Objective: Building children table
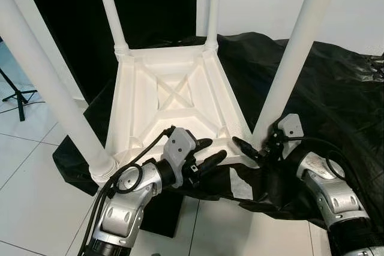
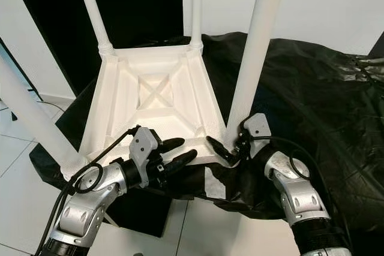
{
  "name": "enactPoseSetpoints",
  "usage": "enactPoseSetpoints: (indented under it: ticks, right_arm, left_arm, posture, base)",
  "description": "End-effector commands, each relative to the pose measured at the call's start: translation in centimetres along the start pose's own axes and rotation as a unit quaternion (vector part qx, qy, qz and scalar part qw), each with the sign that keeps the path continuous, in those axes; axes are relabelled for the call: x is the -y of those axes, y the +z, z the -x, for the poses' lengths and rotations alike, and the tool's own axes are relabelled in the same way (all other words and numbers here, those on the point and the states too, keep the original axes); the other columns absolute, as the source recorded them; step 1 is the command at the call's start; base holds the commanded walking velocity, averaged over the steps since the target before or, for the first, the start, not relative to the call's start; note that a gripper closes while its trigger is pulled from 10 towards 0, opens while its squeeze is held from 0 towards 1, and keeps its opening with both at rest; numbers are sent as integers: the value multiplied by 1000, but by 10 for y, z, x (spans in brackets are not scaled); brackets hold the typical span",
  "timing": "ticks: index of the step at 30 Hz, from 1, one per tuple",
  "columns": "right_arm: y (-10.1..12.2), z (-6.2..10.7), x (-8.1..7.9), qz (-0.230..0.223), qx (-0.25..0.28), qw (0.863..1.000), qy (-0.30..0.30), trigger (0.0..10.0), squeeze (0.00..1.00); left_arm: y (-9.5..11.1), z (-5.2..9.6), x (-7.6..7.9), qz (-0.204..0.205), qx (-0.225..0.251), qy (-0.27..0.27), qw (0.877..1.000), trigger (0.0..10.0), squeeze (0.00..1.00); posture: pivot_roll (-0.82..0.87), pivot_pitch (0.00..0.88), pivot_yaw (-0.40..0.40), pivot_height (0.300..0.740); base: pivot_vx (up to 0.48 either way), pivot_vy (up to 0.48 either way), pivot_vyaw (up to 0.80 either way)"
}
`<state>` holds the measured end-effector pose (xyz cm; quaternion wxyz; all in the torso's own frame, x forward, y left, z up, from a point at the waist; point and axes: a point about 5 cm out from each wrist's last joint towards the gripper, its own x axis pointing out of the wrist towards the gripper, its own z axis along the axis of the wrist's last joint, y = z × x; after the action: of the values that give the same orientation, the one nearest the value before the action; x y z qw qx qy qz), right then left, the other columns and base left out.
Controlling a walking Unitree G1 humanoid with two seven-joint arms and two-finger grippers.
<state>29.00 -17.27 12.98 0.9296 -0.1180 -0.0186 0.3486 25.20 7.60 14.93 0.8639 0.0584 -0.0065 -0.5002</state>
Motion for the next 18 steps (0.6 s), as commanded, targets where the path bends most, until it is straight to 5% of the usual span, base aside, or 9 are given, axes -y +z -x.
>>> enactPoseSetpoints:
  ticks: [1, 12, 13, 18]
  right_arm:
    - [-3, -2, -4, -2, -6, 1000, 28, 0, 0]
    - [-9, 5, -9, -27, -2, 999, -21, 0, 0]
    - [-11, 5, -11, -24, -9, 999, -46, 10000, 0]
    - [-13, 5, -16, -46, -5, 992, -118, 10000, 0]
  left_arm:
    - [-5, 1, -1, -1, -11, 15, 1000, 10000, 0]
    - [-16, 4, 9, -22, -47, -15, 999, 10000, 0]
    - [-17, 4, 10, -22, -49, -18, 998, 10000, 0]
    - [-16, 4, 10, -22, -48, -19, 998, 10000, 0]
  posture:
    - [-21, 0, -21, 740]
    - [-24, 0, -18, 740]
    - [-25, 0, -15, 740]
    - [-28, 0, -11, 740]
  base:
    - [0, 0, 0]
    - [0, 0, 0]
    - [0, 0, 0]
    - [0, 0, 0]
